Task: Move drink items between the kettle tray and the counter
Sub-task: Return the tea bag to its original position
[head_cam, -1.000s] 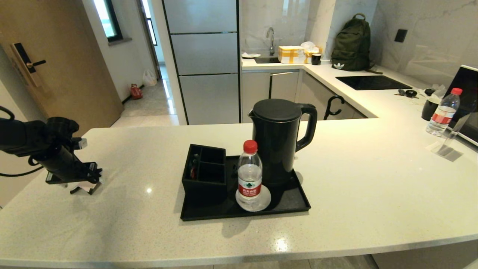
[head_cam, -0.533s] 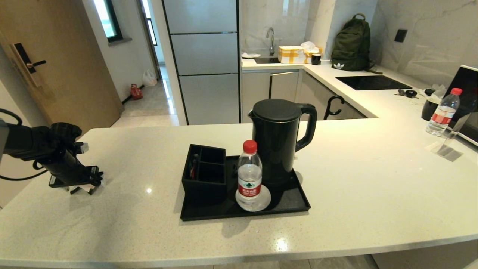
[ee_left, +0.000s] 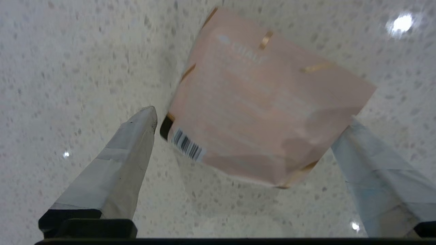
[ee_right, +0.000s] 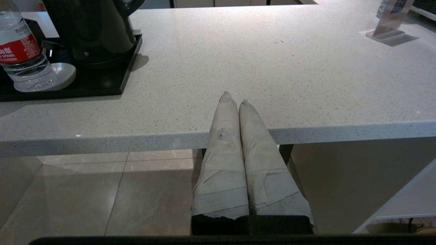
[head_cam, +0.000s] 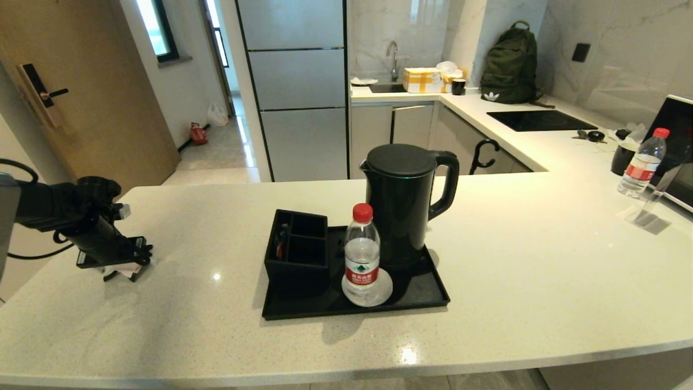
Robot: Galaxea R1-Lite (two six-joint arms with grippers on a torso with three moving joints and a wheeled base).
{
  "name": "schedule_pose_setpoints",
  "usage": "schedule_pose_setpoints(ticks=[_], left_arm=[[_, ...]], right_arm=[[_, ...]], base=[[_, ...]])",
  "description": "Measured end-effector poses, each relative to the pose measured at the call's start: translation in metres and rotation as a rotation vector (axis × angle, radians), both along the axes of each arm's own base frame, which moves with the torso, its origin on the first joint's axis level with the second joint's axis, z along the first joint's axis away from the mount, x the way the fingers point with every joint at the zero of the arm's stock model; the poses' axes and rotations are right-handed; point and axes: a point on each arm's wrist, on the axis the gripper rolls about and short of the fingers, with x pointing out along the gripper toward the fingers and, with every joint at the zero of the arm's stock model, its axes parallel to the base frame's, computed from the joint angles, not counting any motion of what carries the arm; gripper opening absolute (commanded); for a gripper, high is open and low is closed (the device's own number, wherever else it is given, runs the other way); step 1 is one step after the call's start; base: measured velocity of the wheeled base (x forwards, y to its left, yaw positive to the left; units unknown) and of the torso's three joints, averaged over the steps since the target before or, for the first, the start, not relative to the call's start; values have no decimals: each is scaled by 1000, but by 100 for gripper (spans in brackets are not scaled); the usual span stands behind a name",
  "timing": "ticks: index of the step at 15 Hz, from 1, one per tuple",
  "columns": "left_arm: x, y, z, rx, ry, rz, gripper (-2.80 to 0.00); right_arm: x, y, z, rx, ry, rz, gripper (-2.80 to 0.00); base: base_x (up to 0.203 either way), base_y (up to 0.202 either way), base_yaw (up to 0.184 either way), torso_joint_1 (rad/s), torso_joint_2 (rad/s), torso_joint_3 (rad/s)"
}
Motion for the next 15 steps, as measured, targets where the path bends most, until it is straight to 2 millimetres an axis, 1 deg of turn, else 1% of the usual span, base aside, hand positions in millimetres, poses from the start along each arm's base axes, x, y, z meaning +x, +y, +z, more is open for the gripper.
schedule_pose_setpoints(ticks=[2,7,10,12,15], left_arm=[[2,0,-4,-2,5,-5,-280],[5,1,-21,-24,32,8,-280],[3,1,-19,-46,26,25,-280],[-1,-2,-6,-78,2,27,-280],[-12,-12,27,-144,-46,-9,-280]], right_arm=[[0,0,0,0,0,0,-280],[0,0,0,0,0,1,-280],[0,0,0,0,0,0,-280],[0,0,0,0,0,0,-280],[0,0,0,0,1,0,-280]], base=[[0,0,0,0,0,0],[0,0,0,0,0,0],[0,0,0,0,0,0],[0,0,0,0,0,0],[0,0,0,0,0,0]])
